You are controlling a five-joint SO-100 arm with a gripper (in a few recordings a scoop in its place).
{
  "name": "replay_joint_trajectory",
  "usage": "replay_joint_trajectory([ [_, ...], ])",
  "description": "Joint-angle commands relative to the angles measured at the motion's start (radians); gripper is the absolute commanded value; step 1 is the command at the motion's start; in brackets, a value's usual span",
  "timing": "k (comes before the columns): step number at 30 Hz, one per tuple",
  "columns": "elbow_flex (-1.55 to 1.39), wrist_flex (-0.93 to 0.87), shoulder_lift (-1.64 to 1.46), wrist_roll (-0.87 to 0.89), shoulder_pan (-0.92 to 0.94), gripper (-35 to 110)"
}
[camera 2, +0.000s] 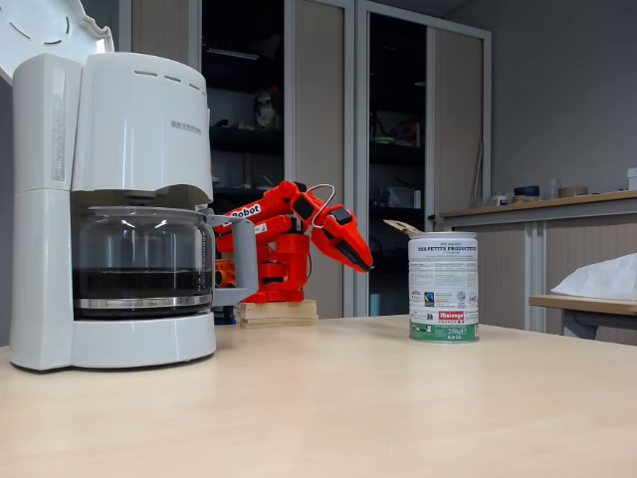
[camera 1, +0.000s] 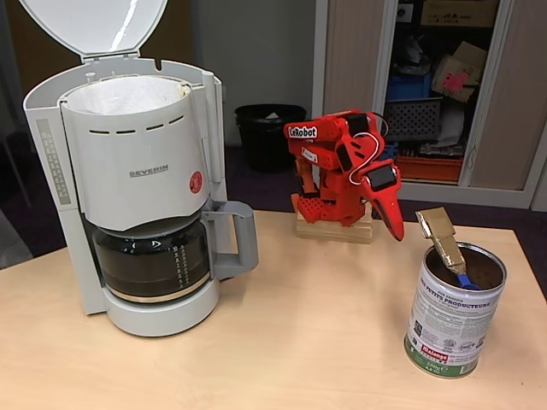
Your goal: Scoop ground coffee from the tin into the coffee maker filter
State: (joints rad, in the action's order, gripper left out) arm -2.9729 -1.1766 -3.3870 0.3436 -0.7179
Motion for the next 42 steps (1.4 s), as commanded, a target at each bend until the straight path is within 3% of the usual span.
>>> replay_joint_trajectory([
  [1,0.133,-0.1,-0.017,0.015,0.008,0],
  [7,0.305,-0.249,-0.015,0.052,0.008,0],
  [15,0.379,-0.216,0.025,0.032,0.051,0],
  [16,0.39,-0.199,0.026,-0.014,0.055,2],
  [18,0.407,-0.158,0.032,-0.106,0.063,22],
  [25,0.41,-0.147,0.086,-0.166,0.032,4],
  [28,0.397,-0.14,0.109,-0.193,0.032,7],
  [31,0.356,-0.114,0.112,-0.219,0.014,21],
  [42,0.276,-0.021,0.175,-0.245,-0.008,39],
])
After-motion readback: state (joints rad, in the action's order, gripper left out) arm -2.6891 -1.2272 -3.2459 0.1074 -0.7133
